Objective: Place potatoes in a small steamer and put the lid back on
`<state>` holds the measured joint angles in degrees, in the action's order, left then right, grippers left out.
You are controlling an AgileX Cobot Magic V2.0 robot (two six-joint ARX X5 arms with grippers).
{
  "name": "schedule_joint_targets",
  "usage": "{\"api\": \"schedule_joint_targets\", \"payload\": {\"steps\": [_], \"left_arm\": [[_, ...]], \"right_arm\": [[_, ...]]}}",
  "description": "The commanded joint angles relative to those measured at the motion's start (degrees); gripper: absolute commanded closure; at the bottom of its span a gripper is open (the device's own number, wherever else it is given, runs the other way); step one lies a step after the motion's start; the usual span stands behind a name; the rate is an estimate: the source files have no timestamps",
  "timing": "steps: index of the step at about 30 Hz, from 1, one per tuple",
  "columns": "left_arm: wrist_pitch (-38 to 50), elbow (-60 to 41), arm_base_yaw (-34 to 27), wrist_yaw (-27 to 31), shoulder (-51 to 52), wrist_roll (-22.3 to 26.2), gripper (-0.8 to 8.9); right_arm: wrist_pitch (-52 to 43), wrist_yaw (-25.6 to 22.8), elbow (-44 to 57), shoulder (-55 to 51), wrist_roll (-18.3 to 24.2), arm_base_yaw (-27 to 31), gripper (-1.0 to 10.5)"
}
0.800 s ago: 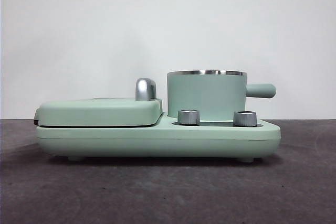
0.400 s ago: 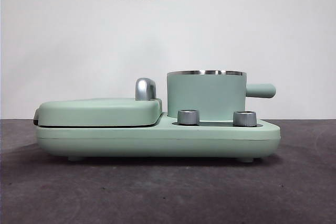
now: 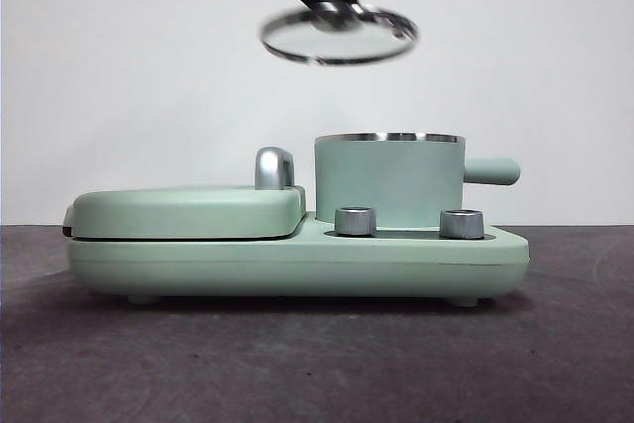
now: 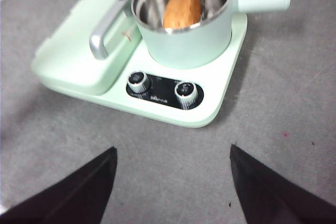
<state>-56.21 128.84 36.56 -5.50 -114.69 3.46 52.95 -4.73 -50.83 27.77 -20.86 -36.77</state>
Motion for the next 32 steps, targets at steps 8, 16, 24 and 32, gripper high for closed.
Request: {"api": "schedule_joint_targets", "payload": {"steps": [8, 16, 24, 32], "left_arm": [[8.8, 1.9, 2.5, -0.1, -8.4, 0.5, 8.06], [10.0, 1.9, 2.5, -0.1, -10.6, 0.4, 8.06], [10.0, 1.9, 2.5, -0.1, -12.0, 0.3, 8.06], [10.8, 1.9, 2.4, -0.1, -12.8, 0.3, 8.06]], "right_arm": [[-0.2, 0.2, -0.5, -0.6, -0.8, -0.5, 6.1], [-0.2, 0.3, -0.5, -0.6, -0.8, -0.5, 6.1], [-0.2, 0.3, -0.5, -0.6, -0.7, -0.5, 6.1], [-0.2, 0.2, -0.5, -0.6, -0.6, -0.5, 6.1]]}}
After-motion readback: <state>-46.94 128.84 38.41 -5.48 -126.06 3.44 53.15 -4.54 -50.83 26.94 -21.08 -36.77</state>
